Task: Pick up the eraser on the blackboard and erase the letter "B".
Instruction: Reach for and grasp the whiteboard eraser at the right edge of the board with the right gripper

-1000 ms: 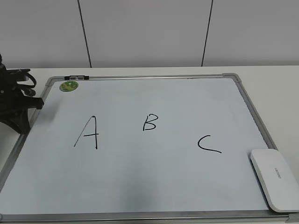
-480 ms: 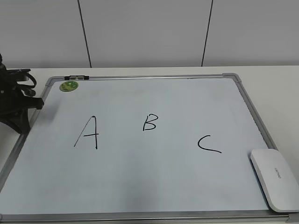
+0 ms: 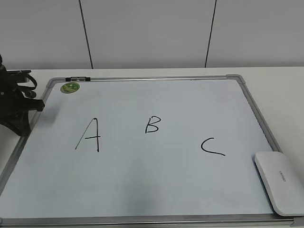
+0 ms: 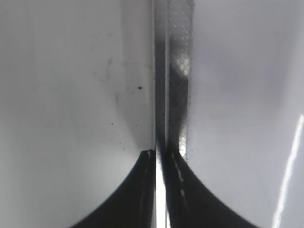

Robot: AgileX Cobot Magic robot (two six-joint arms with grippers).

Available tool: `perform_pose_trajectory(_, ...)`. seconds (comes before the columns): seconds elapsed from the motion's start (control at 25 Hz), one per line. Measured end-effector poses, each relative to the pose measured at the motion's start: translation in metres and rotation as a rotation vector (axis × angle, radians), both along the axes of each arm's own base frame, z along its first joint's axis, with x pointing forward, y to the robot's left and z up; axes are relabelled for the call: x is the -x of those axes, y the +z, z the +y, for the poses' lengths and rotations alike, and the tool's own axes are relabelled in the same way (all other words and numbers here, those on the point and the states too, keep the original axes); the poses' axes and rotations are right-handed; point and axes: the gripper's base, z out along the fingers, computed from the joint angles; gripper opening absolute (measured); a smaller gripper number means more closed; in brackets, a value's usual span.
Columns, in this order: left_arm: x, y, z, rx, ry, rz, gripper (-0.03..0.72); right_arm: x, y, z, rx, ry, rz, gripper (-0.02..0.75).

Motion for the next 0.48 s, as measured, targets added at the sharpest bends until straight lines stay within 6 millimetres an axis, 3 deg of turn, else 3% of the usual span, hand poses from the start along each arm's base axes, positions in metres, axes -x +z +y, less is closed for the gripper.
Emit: perform_pose_trajectory(0.48,0.0,0.0,0.0,0.0,0.0,0.0,0.046,-0.066,-0.056,0.009,0.04,-0.042,0.25,0.519)
